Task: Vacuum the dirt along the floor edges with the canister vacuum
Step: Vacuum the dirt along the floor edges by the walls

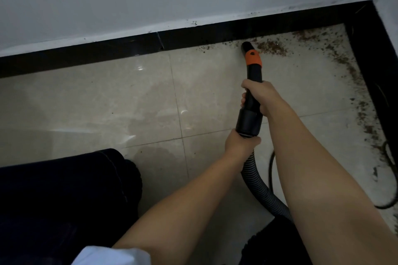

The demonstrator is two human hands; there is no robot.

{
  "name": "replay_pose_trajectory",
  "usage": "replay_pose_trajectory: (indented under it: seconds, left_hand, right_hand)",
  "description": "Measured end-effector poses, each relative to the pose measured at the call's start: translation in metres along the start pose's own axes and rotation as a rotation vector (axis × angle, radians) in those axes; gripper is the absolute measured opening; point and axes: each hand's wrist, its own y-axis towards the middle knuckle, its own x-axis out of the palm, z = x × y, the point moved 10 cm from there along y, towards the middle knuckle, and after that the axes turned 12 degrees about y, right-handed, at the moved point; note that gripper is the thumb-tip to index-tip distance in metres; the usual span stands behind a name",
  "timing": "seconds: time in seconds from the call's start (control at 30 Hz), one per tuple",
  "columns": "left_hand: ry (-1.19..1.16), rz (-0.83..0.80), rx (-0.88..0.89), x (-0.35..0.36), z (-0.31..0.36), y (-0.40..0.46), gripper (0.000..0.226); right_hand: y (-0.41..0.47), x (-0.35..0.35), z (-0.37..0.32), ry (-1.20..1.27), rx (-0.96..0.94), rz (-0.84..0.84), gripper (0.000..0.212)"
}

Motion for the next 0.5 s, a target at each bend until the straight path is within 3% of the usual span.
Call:
replay_pose_trajectory:
  seconds: [0.3,0.5]
  left_hand:
    - [-0.103,0.099,-0.03,-0.012,-0.019,-0.007,0.036]
    - [-0.202,0.26,-0.054,-0.032,-0.041,-0.017,0.032]
  right_hand:
    - [-0.011,0.038,0.012,-0.115,0.001,-0.106,0.012]
    - [-0.022,0.074,0.029,-0.215,0.005,-0.19,0.01]
